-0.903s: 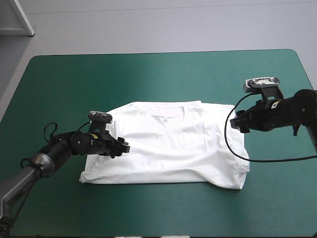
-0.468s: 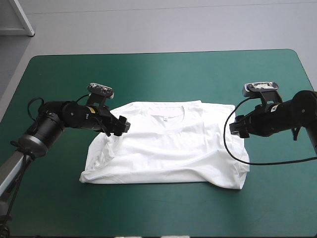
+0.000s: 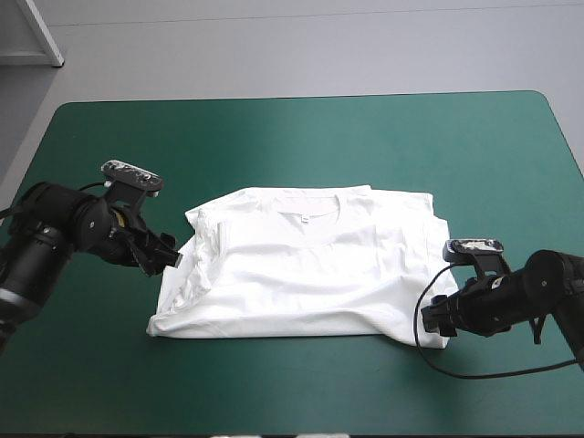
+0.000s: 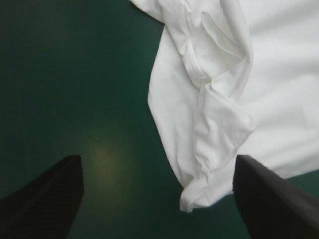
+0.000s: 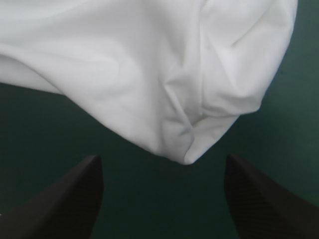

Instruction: Fold the cloth

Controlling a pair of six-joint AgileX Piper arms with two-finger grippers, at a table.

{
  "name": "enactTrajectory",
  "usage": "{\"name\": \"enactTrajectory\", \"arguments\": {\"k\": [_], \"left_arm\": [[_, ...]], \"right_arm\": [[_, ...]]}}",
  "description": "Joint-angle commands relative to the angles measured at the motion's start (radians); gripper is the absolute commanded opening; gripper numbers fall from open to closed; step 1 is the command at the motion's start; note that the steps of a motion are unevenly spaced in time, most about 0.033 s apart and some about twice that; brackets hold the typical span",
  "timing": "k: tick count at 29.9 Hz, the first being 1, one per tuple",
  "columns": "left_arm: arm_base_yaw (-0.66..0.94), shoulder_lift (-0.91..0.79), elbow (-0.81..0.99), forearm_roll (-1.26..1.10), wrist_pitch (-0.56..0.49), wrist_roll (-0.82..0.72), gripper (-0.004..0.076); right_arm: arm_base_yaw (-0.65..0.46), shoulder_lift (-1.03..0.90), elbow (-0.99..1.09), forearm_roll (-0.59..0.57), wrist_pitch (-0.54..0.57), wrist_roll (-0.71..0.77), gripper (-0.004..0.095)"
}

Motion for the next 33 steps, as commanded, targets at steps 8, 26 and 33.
{"name": "enactTrajectory", "arguments": {"k": [8,26,33], "left_arm": [[-0.004,-0.106,0.259,-0.056,0.008,-0.055,0.0594],[-0.004,0.091,0.518,-0.092,-0.345,-0.065,0.0531],[-0.004,0.150,0.518,-0.097,-0.352,-0.057,0.0263]], "right_arm": [[0.000,-0.116,0.021,0.030,-0.007,-0.009,0.0599],[0.000,-0.116,0.021,0.069,-0.021,-0.019,0.0599],[0.041,-0.075,0.021,0.079,-0.080,-0.029,0.0599]]}}
